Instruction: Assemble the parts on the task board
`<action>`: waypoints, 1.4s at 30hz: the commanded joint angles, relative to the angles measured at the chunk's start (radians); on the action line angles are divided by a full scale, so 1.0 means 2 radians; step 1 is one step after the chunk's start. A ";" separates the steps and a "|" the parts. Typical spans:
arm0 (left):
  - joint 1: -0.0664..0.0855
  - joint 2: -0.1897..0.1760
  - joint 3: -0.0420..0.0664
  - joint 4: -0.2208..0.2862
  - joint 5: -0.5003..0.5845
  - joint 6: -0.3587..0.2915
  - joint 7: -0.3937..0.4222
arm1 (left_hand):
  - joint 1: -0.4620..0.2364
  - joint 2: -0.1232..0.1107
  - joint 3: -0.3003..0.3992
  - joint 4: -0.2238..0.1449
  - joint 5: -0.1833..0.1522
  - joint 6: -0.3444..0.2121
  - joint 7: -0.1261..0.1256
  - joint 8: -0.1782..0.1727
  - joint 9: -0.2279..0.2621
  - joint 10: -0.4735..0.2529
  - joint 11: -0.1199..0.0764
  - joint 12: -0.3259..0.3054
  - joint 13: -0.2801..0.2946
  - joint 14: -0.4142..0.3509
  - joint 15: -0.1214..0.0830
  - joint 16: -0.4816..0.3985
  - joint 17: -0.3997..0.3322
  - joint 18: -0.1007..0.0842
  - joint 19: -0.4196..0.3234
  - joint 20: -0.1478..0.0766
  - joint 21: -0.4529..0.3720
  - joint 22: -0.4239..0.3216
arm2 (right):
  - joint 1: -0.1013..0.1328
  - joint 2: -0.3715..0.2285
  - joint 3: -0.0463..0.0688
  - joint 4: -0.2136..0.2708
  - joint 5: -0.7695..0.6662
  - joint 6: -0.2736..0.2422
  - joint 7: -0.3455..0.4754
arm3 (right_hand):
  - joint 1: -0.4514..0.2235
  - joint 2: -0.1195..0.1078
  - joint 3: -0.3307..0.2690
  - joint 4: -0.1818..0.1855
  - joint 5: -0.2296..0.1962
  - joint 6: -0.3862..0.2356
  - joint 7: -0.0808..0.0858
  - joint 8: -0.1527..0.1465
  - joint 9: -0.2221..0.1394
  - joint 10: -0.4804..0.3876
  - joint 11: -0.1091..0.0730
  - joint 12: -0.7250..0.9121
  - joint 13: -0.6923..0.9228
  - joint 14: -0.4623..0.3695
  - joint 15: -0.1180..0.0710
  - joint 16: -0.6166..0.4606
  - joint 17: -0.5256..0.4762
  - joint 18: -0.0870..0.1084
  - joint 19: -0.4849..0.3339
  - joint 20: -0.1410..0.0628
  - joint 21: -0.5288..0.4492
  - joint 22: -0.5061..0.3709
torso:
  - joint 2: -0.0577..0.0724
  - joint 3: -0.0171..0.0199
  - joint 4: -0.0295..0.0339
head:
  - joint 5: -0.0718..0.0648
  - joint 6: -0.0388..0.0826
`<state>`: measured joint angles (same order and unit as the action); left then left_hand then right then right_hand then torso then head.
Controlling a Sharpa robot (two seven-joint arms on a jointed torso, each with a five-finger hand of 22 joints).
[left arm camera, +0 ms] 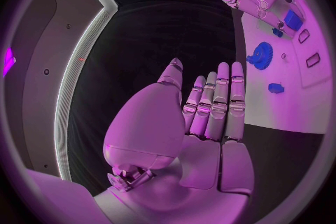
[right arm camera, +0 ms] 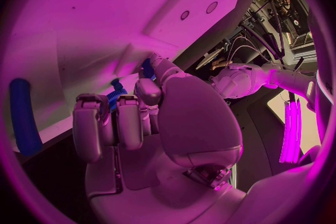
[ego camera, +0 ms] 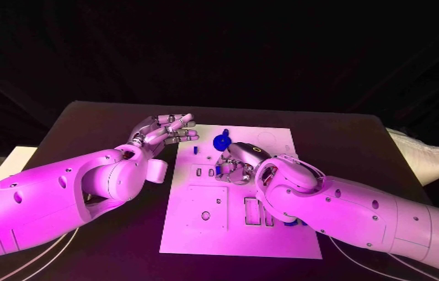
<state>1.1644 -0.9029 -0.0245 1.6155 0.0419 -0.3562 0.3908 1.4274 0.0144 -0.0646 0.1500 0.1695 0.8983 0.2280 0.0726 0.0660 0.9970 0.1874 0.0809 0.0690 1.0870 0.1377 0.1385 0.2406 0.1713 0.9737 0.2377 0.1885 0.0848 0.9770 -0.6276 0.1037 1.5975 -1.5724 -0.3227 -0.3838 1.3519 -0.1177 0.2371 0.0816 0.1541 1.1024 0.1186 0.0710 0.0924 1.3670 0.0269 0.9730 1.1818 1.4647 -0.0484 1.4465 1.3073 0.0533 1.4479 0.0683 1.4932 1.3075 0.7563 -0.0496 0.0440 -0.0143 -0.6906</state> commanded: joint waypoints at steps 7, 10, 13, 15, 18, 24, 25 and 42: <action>0.000 0.002 0.000 0.000 0.001 0.007 0.006 | 0.003 0.004 0.001 -0.003 -0.002 -0.003 0.007 -0.002 0.000 -0.003 0.001 -0.001 0.000 -0.002 -0.001 -0.003 0.001 0.005 0.002 0.003 -0.003 -0.001 | -0.004 0.000 -0.002 -0.001 -0.010 -0.004 -0.012 | 0.000 -0.011 -0.006 -0.002 -0.003 -0.034 0.007 -0.005 -0.009 -0.005 0.007 -0.007 -0.004 0.031 0.008 -0.005 0.021 -0.004 -0.003 0.004 -0.004 0.035 | 0.000 -0.0001 0.0003 | -0.001 -0.001; 0.000 0.002 0.000 0.000 0.001 0.007 0.006 | 0.003 0.004 0.001 -0.003 -0.002 -0.003 0.007 -0.002 0.000 -0.003 0.001 -0.001 0.000 -0.002 -0.001 -0.003 0.001 0.005 0.002 0.003 -0.003 -0.001 | -0.004 0.000 -0.002 -0.001 -0.010 -0.009 -0.010 | -0.004 -0.016 -0.012 0.000 -0.004 -0.046 0.009 -0.005 -0.011 -0.008 0.009 -0.010 -0.006 0.031 0.010 -0.006 0.021 -0.004 -0.004 0.006 -0.004 0.034 | 0.000 0.0000 0.0001 | -0.001 -0.001; 0.000 0.002 0.000 0.000 0.001 0.007 0.006 | 0.003 0.004 0.001 -0.003 -0.002 -0.003 0.007 -0.002 0.000 -0.003 0.001 -0.001 0.000 -0.002 -0.001 -0.003 0.001 0.005 0.002 0.003 -0.003 -0.001 | -0.004 0.000 -0.002 0.000 -0.009 -0.015 -0.007 | -0.018 -0.027 -0.032 0.011 0.005 -0.056 0.010 -0.005 -0.012 -0.008 0.011 -0.011 -0.007 0.031 0.012 -0.007 0.020 -0.004 -0.004 0.008 -0.005 0.033 | 0.000 0.0000 0.0001 | -0.001 0.000; 0.000 0.002 0.000 0.000 0.001 0.007 0.006 | 0.003 0.004 0.001 -0.004 -0.002 -0.003 0.007 -0.002 0.000 -0.003 0.001 -0.001 0.000 -0.002 -0.001 -0.003 0.001 0.005 0.002 0.003 -0.003 -0.001 | -0.005 0.000 -0.002 0.000 -0.008 -0.022 -0.004 | -0.021 -0.029 -0.051 0.019 0.008 -0.060 0.011 -0.004 -0.012 -0.008 0.012 -0.009 -0.007 0.031 0.013 -0.007 0.020 -0.004 -0.004 0.009 -0.005 0.033 | 0.000 0.0000 0.0002 | -0.001 0.000; 0.000 0.002 0.000 0.000 0.001 0.007 0.006 | 0.003 0.004 0.001 -0.004 -0.002 -0.003 0.007 -0.002 0.000 -0.003 0.001 -0.001 0.000 -0.002 -0.001 -0.003 0.001 0.005 0.002 0.003 -0.003 -0.001 | -0.006 -0.002 -0.002 0.004 -0.004 -0.040 0.000 | -0.014 -0.026 -0.077 0.033 0.002 -0.063 0.011 -0.003 -0.011 -0.009 0.013 -0.008 -0.006 0.031 0.014 -0.008 0.020 -0.003 -0.005 0.010 -0.006 0.032 | 0.000 0.0003 -0.0001 | -0.002 -0.001; 0.000 0.003 0.000 -0.001 0.000 0.008 0.005 | 0.004 0.005 0.001 -0.005 -0.002 -0.003 0.007 -0.002 0.000 -0.003 0.001 -0.001 0.000 -0.002 -0.001 -0.003 0.002 0.005 0.002 0.003 -0.003 -0.001 | -0.011 -0.014 0.004 0.030 0.018 -0.098 0.030 | -0.001 -0.019 -0.089 0.045 0.014 -0.063 0.011 -0.002 -0.010 -0.011 0.013 -0.007 -0.007 0.030 0.014 -0.010 0.017 -0.003 -0.006 0.011 -0.007 0.029 | 0.000 0.0014 0.0000 | -0.003 0.000; 0.000 0.003 0.000 -0.001 -0.002 0.006 0.003 | 0.004 0.005 0.001 -0.005 -0.002 -0.003 0.007 -0.002 0.000 -0.003 0.001 -0.001 0.000 -0.001 -0.001 -0.003 0.002 0.005 0.002 0.003 -0.003 -0.001 | -0.013 -0.018 0.008 0.036 0.022 -0.105 0.039 | -0.001 -0.019 -0.089 0.045 0.015 -0.063 0.011 -0.002 -0.010 -0.011 0.013 -0.008 -0.008 0.030 0.014 -0.010 0.017 -0.002 -0.007 0.011 -0.008 0.029 | 0.000 0.0009 -0.0003 | -0.003 0.000; 0.006 -0.005 0.001 0.003 -0.195 0.035 -0.243 | -0.035 -0.009 0.043 0.032 0.016 0.093 -0.054 0.035 0.016 0.162 -0.072 0.107 0.084 0.213 -0.083 0.548 0.485 -0.004 0.200 -0.087 0.215 0.150 | 0.025 -0.139 0.051 0.103 0.288 -0.126 0.239 | 0.019 0.003 -0.096 0.053 0.038 -0.062 0.012 -0.002 -0.010 -0.018 0.013 -0.011 -0.011 0.029 0.014 -0.012 0.017 -0.001 -0.010 0.011 -0.011 0.024 | -0.016 0.0120 -0.0102 | 0.009 -0.002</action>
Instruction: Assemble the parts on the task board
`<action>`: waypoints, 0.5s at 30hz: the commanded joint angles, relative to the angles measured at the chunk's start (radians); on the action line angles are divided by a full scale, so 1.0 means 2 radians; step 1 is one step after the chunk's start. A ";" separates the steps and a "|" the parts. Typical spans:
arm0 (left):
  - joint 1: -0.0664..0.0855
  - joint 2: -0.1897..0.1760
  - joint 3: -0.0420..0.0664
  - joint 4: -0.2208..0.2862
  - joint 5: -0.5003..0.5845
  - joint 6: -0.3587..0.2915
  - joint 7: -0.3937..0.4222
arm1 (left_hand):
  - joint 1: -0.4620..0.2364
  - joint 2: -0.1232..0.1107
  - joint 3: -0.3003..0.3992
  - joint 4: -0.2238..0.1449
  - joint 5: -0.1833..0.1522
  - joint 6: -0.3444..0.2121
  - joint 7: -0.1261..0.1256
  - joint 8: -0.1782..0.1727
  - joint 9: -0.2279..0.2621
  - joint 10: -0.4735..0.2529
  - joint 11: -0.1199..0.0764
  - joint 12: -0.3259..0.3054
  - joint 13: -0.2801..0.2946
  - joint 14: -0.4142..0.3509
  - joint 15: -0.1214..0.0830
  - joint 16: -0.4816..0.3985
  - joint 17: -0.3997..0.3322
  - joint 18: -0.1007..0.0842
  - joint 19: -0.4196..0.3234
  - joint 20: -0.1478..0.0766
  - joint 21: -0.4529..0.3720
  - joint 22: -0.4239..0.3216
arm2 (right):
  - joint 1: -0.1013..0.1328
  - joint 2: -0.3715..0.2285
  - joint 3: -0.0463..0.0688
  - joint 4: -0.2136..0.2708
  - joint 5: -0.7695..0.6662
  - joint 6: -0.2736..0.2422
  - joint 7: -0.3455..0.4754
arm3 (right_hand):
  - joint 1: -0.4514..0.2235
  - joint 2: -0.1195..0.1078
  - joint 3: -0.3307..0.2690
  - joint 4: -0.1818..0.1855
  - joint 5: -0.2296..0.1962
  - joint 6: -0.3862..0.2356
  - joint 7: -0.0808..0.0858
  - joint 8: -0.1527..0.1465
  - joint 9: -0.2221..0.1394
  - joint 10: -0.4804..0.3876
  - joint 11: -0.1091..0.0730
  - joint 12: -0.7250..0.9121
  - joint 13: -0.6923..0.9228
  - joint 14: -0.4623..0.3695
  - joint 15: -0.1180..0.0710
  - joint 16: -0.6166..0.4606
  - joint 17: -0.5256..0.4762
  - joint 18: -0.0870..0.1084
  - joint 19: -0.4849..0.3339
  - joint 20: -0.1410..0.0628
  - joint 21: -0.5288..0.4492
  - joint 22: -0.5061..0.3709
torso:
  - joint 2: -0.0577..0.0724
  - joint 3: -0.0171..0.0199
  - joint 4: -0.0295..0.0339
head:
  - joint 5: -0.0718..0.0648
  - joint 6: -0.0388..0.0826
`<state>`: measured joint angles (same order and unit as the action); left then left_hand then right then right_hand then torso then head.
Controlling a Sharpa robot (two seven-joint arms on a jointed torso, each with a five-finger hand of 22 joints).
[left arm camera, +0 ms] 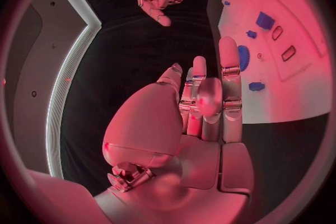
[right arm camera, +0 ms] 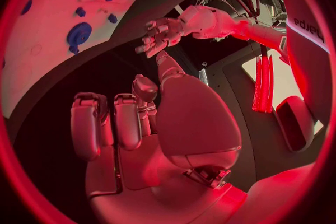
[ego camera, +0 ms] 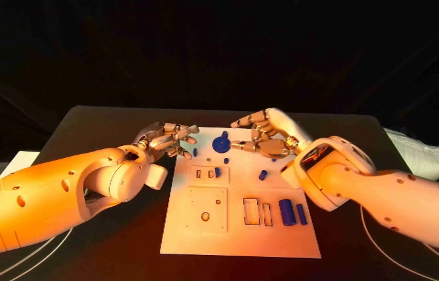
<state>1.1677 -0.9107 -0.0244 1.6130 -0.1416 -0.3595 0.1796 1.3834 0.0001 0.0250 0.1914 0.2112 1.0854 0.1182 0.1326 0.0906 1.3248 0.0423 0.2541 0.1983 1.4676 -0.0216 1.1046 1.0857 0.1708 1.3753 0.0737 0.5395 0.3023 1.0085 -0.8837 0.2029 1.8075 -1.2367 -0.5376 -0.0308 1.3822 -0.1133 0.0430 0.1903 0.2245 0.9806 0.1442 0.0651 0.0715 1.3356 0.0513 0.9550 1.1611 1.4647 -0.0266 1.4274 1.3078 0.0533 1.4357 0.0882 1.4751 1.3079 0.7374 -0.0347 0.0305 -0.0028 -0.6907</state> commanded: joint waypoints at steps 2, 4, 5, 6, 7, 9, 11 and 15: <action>0.011 -0.001 0.001 0.007 -0.150 0.062 -0.188 | -0.030 -0.005 -0.012 0.022 -0.014 0.006 -0.003 0.015 0.009 0.009 -0.005 0.052 0.043 0.031 -0.006 0.125 0.124 -0.017 0.015 -0.006 0.122 0.136 | 0.017 -0.024 0.002 -0.007 0.148 -0.020 0.066 | 0.005 0.002 0.002 -0.002 0.006 -0.001 -0.001 0.001 0.000 -0.003 0.001 -0.001 0.000 0.030 0.003 -0.002 0.017 -0.001 -0.004 0.001 -0.002 0.024 | -0.010 0.0059 -0.0053 | 0.006 -0.003; 0.019 0.002 0.001 0.009 -0.199 0.095 -0.241 | -0.048 -0.008 -0.032 0.041 -0.028 0.005 -0.009 0.040 0.025 -0.022 -0.006 0.137 0.119 0.036 -0.010 0.186 0.188 -0.031 0.023 -0.010 0.231 0.256 | 0.024 -0.035 0.002 -0.014 0.167 -0.021 0.067 | 0.005 0.002 0.002 -0.002 0.006 -0.001 -0.001 0.001 0.000 -0.003 0.001 -0.001 0.000 0.030 0.003 -0.003 0.017 -0.001 -0.004 0.001 -0.002 0.024 | -0.012 0.0063 -0.0064 | 0.007 -0.003; 0.024 0.005 0.001 0.009 -0.220 0.111 -0.265 | -0.055 -0.006 -0.041 0.048 -0.032 0.001 -0.015 0.050 0.032 -0.034 -0.005 0.169 0.147 0.040 -0.010 0.200 0.204 -0.032 0.023 -0.014 0.262 0.291 | 0.026 -0.039 0.002 -0.018 0.174 -0.022 0.067 | 0.005 0.002 0.002 -0.002 0.007 -0.001 -0.001 0.001 0.000 -0.003 0.001 -0.001 0.000 0.029 0.003 -0.003 0.016 -0.001 -0.004 0.001 -0.002 0.023 | -0.014 0.0067 -0.0077 | 0.008 -0.003; 0.029 0.008 0.001 0.008 -0.240 0.127 -0.288 | -0.068 0.000 -0.054 0.047 -0.047 0.004 -0.013 0.071 0.046 -0.052 -0.006 0.220 0.193 0.043 -0.019 0.212 0.217 -0.038 0.019 -0.009 0.291 0.324 | 0.028 -0.042 0.002 -0.022 0.181 -0.023 0.068 | 0.003 0.002 0.000 -0.001 0.007 -0.001 -0.001 0.001 0.000 -0.004 0.001 -0.002 -0.001 0.029 0.003 -0.004 0.015 -0.001 -0.005 0.001 -0.003 0.022 | -0.015 0.0075 -0.0086 | 0.009 -0.003; 0.035 0.011 0.001 0.007 -0.260 0.144 -0.308 | -0.064 0.002 -0.058 0.047 -0.040 -0.001 -0.012 0.081 0.053 -0.054 -0.014 0.257 0.231 0.044 -0.017 0.215 0.221 -0.038 0.016 -0.009 0.301 0.335 | 0.030 -0.045 0.002 -0.024 0.188 -0.025 0.069 | 0.000 0.002 -0.002 0.001 0.007 -0.002 -0.001 0.001 0.000 -0.005 0.001 -0.005 -0.003 0.029 0.003 -0.005 0.013 -0.001 -0.006 0.001 -0.003 0.021 | -0.015 0.0082 -0.0094 | 0.009 -0.003; 0.047 0.021 0.001 0.003 -0.301 0.174 -0.341 | -0.067 0.009 -0.070 0.046 -0.042 -0.011 -0.021 0.112 0.078 -0.063 -0.013 0.316 0.287 0.046 -0.016 0.222 0.229 -0.036 0.010 -0.012 0.325 0.362 | 0.032 -0.049 0.002 -0.028 0.205 -0.027 0.071 | -0.003 0.001 -0.005 0.002 0.005 -0.002 0.000 0.001 0.000 -0.006 0.001 -0.007 -0.005 0.028 0.003 -0.007 0.010 0.000 -0.007 0.001 -0.004 0.020 | -0.016 0.0095 -0.0098 | 0.009 -0.005; 0.058 0.033 0.000 -0.004 -0.344 0.201 -0.365 | -0.075 0.020 -0.080 0.049 -0.057 -0.018 -0.022 0.137 0.100 -0.054 -0.018 0.365 0.336 0.051 -0.018 0.233 0.242 -0.042 0.016 -0.011 0.356 0.402 | 0.033 -0.052 0.002 -0.031 0.220 -0.028 0.072 | -0.004 0.002 -0.006 0.003 0.005 -0.002 0.000 0.001 0.000 -0.006 0.002 -0.006 -0.004 0.028 0.004 -0.007 0.010 0.000 -0.006 0.001 -0.004 0.020 | -0.018 0.0110 -0.0098 | 0.010 -0.007; 0.070 0.054 -0.001 -0.021 -0.385 0.219 -0.388 | -0.092 0.032 -0.102 0.049 -0.079 -0.026 -0.032 0.179 0.139 -0.024 -0.026 0.429 0.404 0.052 -0.025 0.233 0.243 -0.051 0.034 -0.017 0.404 0.466 | 0.034 -0.053 0.002 -0.035 0.233 -0.026 0.071 | -0.007 0.003 -0.007 0.004 0.003 -0.002 0.000 0.001 0.000 -0.006 0.002 -0.006 -0.005 0.028 0.004 -0.008 0.010 0.000 -0.007 0.001 -0.004 0.019 | -0.019 0.0122 -0.0113 | 0.012 -0.007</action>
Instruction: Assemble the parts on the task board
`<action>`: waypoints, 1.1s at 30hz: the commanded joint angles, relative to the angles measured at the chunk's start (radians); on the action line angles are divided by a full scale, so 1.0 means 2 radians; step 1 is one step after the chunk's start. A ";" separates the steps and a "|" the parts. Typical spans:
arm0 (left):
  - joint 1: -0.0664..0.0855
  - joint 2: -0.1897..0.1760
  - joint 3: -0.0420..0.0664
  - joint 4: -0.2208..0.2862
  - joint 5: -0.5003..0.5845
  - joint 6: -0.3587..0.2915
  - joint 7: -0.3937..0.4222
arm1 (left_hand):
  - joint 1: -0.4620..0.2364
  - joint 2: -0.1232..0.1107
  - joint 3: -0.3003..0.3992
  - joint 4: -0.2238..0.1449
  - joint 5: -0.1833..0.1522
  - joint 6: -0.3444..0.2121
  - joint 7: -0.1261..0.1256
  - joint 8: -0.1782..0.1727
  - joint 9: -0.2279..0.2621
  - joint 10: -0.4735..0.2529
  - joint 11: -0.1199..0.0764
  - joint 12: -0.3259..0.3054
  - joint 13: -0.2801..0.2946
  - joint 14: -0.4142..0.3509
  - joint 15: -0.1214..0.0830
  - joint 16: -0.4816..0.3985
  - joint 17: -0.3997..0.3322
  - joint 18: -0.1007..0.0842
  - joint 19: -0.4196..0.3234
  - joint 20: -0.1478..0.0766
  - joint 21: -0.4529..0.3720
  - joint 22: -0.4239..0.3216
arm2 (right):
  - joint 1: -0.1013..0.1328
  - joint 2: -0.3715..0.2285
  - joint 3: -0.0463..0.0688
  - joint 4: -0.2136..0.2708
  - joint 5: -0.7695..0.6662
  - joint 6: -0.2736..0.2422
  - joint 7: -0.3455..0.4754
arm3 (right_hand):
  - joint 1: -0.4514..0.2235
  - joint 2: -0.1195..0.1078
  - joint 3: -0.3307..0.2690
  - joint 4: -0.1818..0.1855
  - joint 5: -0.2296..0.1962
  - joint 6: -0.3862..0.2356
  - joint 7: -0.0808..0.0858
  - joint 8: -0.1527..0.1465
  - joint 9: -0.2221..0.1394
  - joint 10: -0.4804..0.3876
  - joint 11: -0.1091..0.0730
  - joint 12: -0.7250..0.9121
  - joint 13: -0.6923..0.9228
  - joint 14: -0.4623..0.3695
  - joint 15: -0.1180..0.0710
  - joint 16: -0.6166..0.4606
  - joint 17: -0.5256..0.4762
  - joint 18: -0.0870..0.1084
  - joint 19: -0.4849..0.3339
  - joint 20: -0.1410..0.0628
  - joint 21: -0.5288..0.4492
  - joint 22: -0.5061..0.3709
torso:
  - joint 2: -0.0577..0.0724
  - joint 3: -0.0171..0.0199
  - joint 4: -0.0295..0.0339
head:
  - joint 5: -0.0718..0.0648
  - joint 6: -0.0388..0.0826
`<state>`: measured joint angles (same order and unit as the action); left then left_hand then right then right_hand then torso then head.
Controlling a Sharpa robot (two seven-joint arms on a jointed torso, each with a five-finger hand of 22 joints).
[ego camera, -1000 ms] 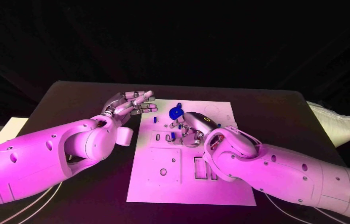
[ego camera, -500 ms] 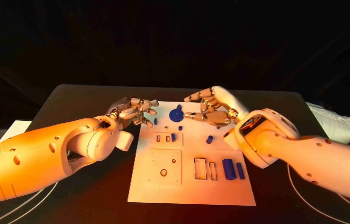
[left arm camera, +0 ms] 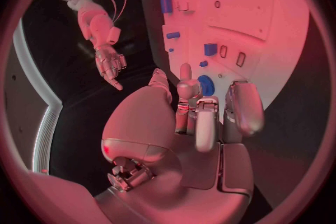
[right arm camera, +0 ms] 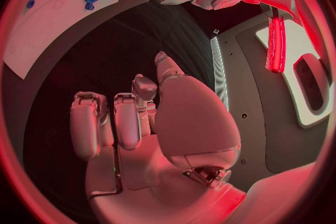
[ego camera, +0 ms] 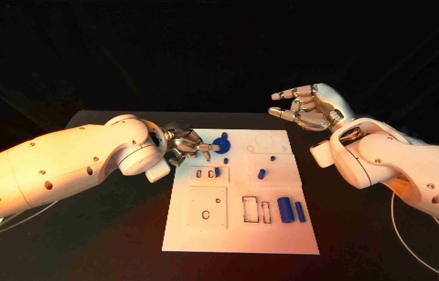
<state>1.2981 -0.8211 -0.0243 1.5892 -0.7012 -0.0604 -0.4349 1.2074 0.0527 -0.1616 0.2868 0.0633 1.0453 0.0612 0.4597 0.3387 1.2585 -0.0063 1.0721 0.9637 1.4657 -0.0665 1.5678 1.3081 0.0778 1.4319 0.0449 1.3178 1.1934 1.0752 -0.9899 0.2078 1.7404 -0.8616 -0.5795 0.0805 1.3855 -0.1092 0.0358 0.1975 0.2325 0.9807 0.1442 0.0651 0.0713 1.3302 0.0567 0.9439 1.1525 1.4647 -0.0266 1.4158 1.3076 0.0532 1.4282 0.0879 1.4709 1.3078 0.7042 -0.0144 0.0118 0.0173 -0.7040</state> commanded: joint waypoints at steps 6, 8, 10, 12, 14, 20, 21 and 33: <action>0.011 0.045 -0.007 -0.039 -0.123 0.071 -0.099 | -0.013 0.012 -0.033 0.002 -0.006 -0.022 -0.008 0.053 0.058 0.028 -0.008 0.059 0.067 0.053 -0.006 0.001 0.131 -0.011 0.017 -0.007 0.043 0.061 | 0.001 0.002 0.000 -0.005 0.052 -0.004 0.012 | -0.010 0.002 -0.005 0.001 -0.001 -0.002 0.000 0.001 0.000 -0.004 -0.001 -0.001 -0.001 0.028 0.004 -0.003 0.009 0.000 -0.004 0.001 -0.003 0.018 | -0.002 0.0022 -0.0031 | 0.003 -0.005; 0.012 0.057 -0.009 -0.050 -0.126 0.072 -0.103 | -0.015 0.013 -0.038 0.002 -0.007 -0.026 -0.008 0.059 0.067 0.030 -0.008 0.063 0.072 0.053 -0.007 0.001 0.131 -0.012 0.018 -0.007 0.046 0.065 | 0.001 0.002 0.000 -0.006 0.053 -0.004 0.012 | -0.010 0.002 -0.005 0.002 -0.001 -0.003 0.000 0.001 0.000 -0.003 -0.001 -0.001 -0.001 0.028 0.004 -0.003 0.008 0.000 -0.004 0.001 -0.003 0.017 | -0.002 0.0020 -0.0024 | 0.002 -0.006; 0.012 0.067 -0.011 -0.059 -0.128 0.074 -0.106 | -0.021 0.014 -0.044 0.002 -0.007 -0.028 -0.009 0.064 0.074 0.032 -0.009 0.068 0.078 0.053 -0.007 0.001 0.131 -0.013 0.020 -0.008 0.050 0.070 | 0.001 0.002 0.000 -0.006 0.053 -0.004 0.011 | -0.011 0.003 -0.005 0.002 -0.001 -0.003 0.000 0.001 0.000 -0.004 -0.001 -0.001 -0.001 0.027 0.004 -0.004 0.007 0.000 -0.005 0.001 -0.003 0.016 | -0.002 0.0020 -0.0018 | 0.002 -0.008; 0.011 0.076 -0.012 -0.067 -0.131 0.076 -0.108 | -0.025 0.014 -0.049 0.002 -0.007 -0.030 -0.010 0.070 0.081 0.035 -0.010 0.073 0.083 0.053 -0.008 0.001 0.131 -0.014 0.021 -0.009 0.053 0.075 | 0.001 0.002 0.000 -0.007 0.053 -0.004 0.011 | -0.011 0.004 -0.006 0.002 0.000 -0.003 0.000 0.001 0.000 -0.005 -0.001 -0.004 -0.003 0.027 0.004 -0.006 0.005 0.001 -0.006 0.001 -0.004 0.015 | -0.001 0.0014 -0.0027 | 0.002 -0.008; 0.011 0.083 -0.012 -0.075 -0.133 0.078 -0.110 | -0.029 0.015 -0.054 0.002 -0.007 -0.033 -0.011 0.075 0.088 0.036 -0.010 0.075 0.086 0.053 -0.009 0.001 0.131 -0.015 0.022 -0.009 0.055 0.079 | 0.001 0.002 0.000 -0.007 0.053 -0.004 0.011 | -0.011 0.004 -0.006 0.002 0.000 -0.003 0.000 0.001 0.000 -0.005 -0.001 -0.004 -0.003 0.027 0.004 -0.006 0.004 0.001 -0.006 0.001 -0.005 0.014 | -0.001 0.0010 -0.0035 | 0.001 -0.009; 0.007 0.100 -0.013 -0.093 -0.134 0.088 -0.113 | -0.031 0.017 -0.058 0.002 -0.008 -0.036 -0.011 0.079 0.096 0.037 -0.011 0.078 0.089 0.053 -0.010 0.001 0.131 -0.015 0.023 -0.010 0.057 0.082 | 0.000 0.003 0.000 -0.010 0.053 -0.003 0.009 | -0.011 0.006 -0.007 0.003 0.005 -0.004 0.000 0.000 0.000 -0.006 -0.001 -0.006 -0.004 0.026 0.004 -0.008 0.003 0.001 -0.008 0.001 -0.006 0.012 | 0.001 0.0012 -0.0047 | 0.002 -0.010; 0.007 0.102 -0.014 -0.095 -0.134 0.091 -0.113 | -0.031 0.017 -0.060 0.002 -0.008 -0.038 -0.011 0.081 0.099 0.037 -0.011 0.078 0.090 0.053 -0.010 0.001 0.131 -0.015 0.023 -0.010 0.058 0.083 | 0.000 0.004 0.000 -0.010 0.053 -0.003 0.009 | -0.011 0.006 -0.007 0.003 0.005 -0.004 0.000 0.000 0.000 -0.006 -0.001 -0.006 -0.004 0.026 0.004 -0.008 0.003 0.001 -0.008 0.001 -0.006 0.012 | 0.001 0.0010 -0.0045 | 0.002 -0.011; 0.000 0.117 -0.014 -0.112 -0.134 0.114 -0.116 | -0.027 0.018 -0.063 0.001 -0.007 -0.041 -0.012 0.086 0.107 0.038 -0.012 0.081 0.093 0.053 -0.010 0.001 0.131 -0.016 0.024 -0.011 0.060 0.086 | -0.002 0.006 0.000 -0.012 0.028 -0.002 0.013 | -0.010 0.008 -0.008 0.002 0.014 -0.004 0.000 0.001 0.000 -0.008 -0.001 -0.008 -0.007 0.025 0.004 -0.011 -0.002 0.002 -0.010 0.001 -0.008 0.008 | 0.003 0.0006 -0.0052 | 0.002 -0.016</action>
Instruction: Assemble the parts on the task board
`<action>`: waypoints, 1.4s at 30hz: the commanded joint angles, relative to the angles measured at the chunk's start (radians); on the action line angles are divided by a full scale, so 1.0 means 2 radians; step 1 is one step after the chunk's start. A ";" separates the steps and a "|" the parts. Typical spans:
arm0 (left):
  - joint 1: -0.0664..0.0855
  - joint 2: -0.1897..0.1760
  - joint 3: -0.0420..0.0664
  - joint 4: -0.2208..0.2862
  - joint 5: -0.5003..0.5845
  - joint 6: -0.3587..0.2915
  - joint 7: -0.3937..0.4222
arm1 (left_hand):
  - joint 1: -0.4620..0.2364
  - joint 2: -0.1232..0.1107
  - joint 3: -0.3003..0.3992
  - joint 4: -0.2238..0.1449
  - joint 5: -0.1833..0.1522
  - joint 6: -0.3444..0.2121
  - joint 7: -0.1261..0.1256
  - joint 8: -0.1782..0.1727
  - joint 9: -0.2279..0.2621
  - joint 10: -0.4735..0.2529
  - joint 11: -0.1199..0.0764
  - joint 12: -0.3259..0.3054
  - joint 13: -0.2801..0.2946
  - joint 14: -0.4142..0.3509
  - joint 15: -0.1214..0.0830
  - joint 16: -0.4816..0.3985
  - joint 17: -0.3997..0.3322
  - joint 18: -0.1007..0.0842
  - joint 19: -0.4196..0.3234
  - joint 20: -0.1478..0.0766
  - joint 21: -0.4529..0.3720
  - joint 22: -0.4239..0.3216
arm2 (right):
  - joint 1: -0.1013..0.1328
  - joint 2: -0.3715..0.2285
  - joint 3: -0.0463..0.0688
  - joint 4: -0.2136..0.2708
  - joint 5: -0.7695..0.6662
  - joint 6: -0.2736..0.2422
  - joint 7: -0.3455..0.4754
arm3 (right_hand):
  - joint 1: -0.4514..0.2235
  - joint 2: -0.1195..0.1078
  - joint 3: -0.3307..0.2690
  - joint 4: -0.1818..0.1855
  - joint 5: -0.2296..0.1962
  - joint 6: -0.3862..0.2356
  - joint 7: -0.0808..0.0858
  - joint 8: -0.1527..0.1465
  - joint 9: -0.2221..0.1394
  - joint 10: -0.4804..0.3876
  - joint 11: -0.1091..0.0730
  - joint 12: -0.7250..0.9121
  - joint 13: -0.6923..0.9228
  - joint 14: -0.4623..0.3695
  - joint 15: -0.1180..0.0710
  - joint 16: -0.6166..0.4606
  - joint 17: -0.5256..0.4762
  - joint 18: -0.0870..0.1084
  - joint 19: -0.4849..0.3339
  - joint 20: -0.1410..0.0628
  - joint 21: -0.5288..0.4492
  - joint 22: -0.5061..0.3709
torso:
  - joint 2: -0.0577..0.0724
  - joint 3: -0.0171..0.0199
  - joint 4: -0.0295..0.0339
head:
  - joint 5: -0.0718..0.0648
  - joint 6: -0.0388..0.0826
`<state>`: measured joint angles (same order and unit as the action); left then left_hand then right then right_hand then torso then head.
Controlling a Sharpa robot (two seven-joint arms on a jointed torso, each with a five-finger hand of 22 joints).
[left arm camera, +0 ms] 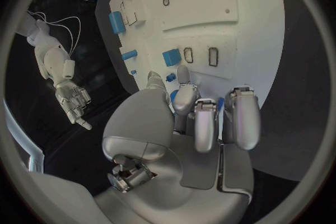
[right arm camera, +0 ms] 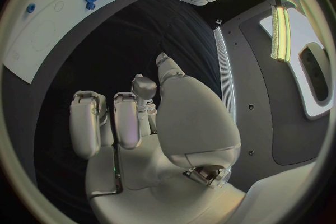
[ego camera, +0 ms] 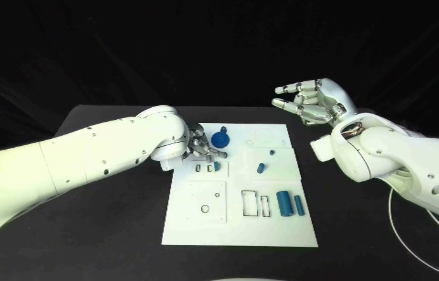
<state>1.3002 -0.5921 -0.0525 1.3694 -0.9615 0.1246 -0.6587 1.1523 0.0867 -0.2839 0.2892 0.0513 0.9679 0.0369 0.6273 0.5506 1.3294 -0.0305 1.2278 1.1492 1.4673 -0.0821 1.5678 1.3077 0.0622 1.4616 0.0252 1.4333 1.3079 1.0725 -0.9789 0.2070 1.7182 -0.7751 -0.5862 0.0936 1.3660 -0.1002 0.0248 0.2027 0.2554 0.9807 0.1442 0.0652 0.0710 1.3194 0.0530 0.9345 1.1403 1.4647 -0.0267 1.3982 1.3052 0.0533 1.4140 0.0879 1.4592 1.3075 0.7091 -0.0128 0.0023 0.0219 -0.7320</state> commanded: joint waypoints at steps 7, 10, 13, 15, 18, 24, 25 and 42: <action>-0.003 0.005 0.000 -0.005 -0.001 0.031 -0.005 | 0.008 0.003 -0.002 -0.002 -0.001 -0.005 0.000 0.006 0.008 0.003 0.000 0.005 0.003 0.052 -0.002 0.001 0.132 -0.008 0.009 -0.001 0.003 0.031 | -0.001 0.001 0.000 -0.002 -0.015 0.004 0.006 | -0.001 0.004 -0.003 0.000 0.003 -0.004 0.000 0.001 0.001 -0.003 0.001 -0.005 -0.001 0.025 0.004 -0.003 -0.002 0.003 -0.004 0.001 -0.003 0.007 | 0.001 0.0000 -0.0001 | -0.001 -0.006; -0.003 0.006 0.000 -0.004 0.004 0.036 -0.006 | 0.011 0.004 -0.001 -0.002 0.000 -0.007 0.000 0.007 0.011 0.002 0.000 0.004 0.002 0.052 -0.002 0.001 0.132 -0.008 0.009 -0.001 0.003 0.031 | -0.001 0.002 0.000 -0.002 -0.013 0.005 0.006 | -0.001 0.005 -0.003 0.000 0.003 -0.004 0.000 0.001 0.001 -0.004 0.001 -0.006 -0.002 0.025 0.004 -0.004 -0.002 0.003 -0.004 0.001 -0.003 0.006 | 0.001 0.0003 0.0006 | -0.001 -0.007; -0.004 0.006 0.000 -0.003 0.005 0.039 -0.006 | 0.014 0.004 -0.001 -0.002 0.000 -0.008 0.000 0.008 0.013 0.002 0.000 0.004 0.001 0.052 -0.002 0.001 0.132 -0.008 0.009 -0.001 0.003 0.031 | -0.001 0.003 0.000 -0.003 -0.013 0.006 0.005 | -0.001 0.005 -0.003 0.000 0.003 -0.004 0.000 0.001 0.001 -0.004 0.001 -0.006 -0.002 0.025 0.004 -0.004 -0.002 0.003 -0.004 0.001 -0.003 0.006 | 0.001 0.0002 0.0006 | -0.001 -0.008; -0.004 0.006 0.000 -0.003 0.006 0.040 -0.006 | 0.017 0.005 0.000 -0.003 0.000 -0.008 0.000 0.009 0.015 0.002 0.000 0.004 0.002 0.052 -0.002 0.001 0.132 -0.008 0.009 -0.001 0.003 0.032 | -0.001 0.003 0.000 -0.003 -0.013 0.007 0.005 | -0.001 0.005 -0.003 0.000 0.003 -0.004 0.000 0.001 0.001 -0.004 0.001 -0.006 -0.002 0.025 0.004 -0.004 -0.002 0.003 -0.004 0.001 -0.003 0.006 | 0.001 0.0006 0.0003 | 0.000 -0.009; -0.004 0.007 0.001 -0.003 0.010 0.042 -0.006 | 0.020 0.006 0.001 -0.003 0.000 -0.009 0.000 0.010 0.017 0.002 0.000 0.004 0.002 0.052 -0.002 0.001 0.132 -0.008 0.009 -0.001 0.004 0.032 | -0.001 0.004 0.000 -0.004 -0.012 0.007 0.005 | -0.001 0.005 -0.003 0.000 0.004 -0.004 0.000 0.001 0.001 -0.004 0.001 -0.007 -0.003 0.025 0.004 -0.004 -0.002 0.003 -0.005 0.001 -0.003 0.006 | 0.001 0.0008 0.0000 | 0.000 -0.009; -0.004 0.007 0.001 -0.004 0.016 0.044 -0.007 | 0.031 0.009 0.005 -0.005 0.002 -0.012 0.000 0.012 0.023 0.002 0.000 0.005 0.003 0.052 -0.002 0.001 0.132 -0.008 0.009 0.000 0.005 0.034 | -0.002 0.005 0.000 -0.006 -0.012 0.010 0.004 | -0.001 0.005 -0.003 0.000 0.004 -0.004 0.000 0.001 0.001 -0.004 0.001 -0.007 -0.003 0.025 0.004 -0.004 -0.002 0.003 -0.005 0.001 -0.003 0.006 | 0.001 0.0007 -0.0005 | 0.001 -0.009; -0.004 0.007 0.001 -0.004 0.016 0.044 -0.007 | 0.034 0.010 0.006 -0.006 0.003 -0.013 0.000 0.013 0.025 0.002 0.000 0.005 0.004 0.052 -0.002 0.001 0.132 -0.009 0.009 0.000 0.005 0.034 | -0.002 0.005 0.000 -0.006 -0.011 0.010 0.004 | -0.001 0.006 -0.003 0.000 0.005 -0.004 0.000 0.001 0.001 -0.004 0.001 -0.007 -0.003 0.025 0.004 -0.004 -0.003 0.003 -0.005 0.001 -0.003 0.006 | 0.001 0.0006 -0.0002 | 0.000 -0.009; -0.004 0.012 0.001 -0.006 0.018 0.048 -0.007 | 0.050 0.012 0.014 -0.009 0.020 -0.016 0.000 0.015 0.036 0.002 0.000 0.006 0.005 0.052 -0.002 0.001 0.132 -0.009 0.010 0.000 0.006 0.037 | -0.003 0.007 0.000 -0.009 -0.011 0.015 0.000 | -0.001 0.006 -0.003 0.000 0.005 -0.004 0.000 0.001 0.001 -0.004 0.001 -0.007 -0.003 0.025 0.004 -0.004 -0.003 0.003 -0.005 0.001 -0.003 0.006 | 0.001 0.0004 0.0004 | -0.001 -0.011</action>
<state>1.2923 -0.5706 -0.0518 1.3590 -0.9342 0.2010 -0.6711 1.2450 0.1134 -0.2600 0.2717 0.0862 0.9392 0.0369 0.6524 0.6225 1.3293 -0.0304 1.2348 1.1587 1.4673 -0.0820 1.5678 1.3073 0.0622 1.4615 0.0253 1.4407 1.3075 1.0671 -0.9654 0.2067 1.7003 -0.7891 -0.5734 0.0921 1.3660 -0.1002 0.0249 0.2027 0.2614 0.9807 0.1442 0.0652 0.0707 1.3194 0.0530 0.9245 1.1353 1.4647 -0.0267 1.3940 1.3012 0.0532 1.4105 0.0916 1.4592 1.3080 0.7112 -0.0119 0.0026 0.0206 -0.7542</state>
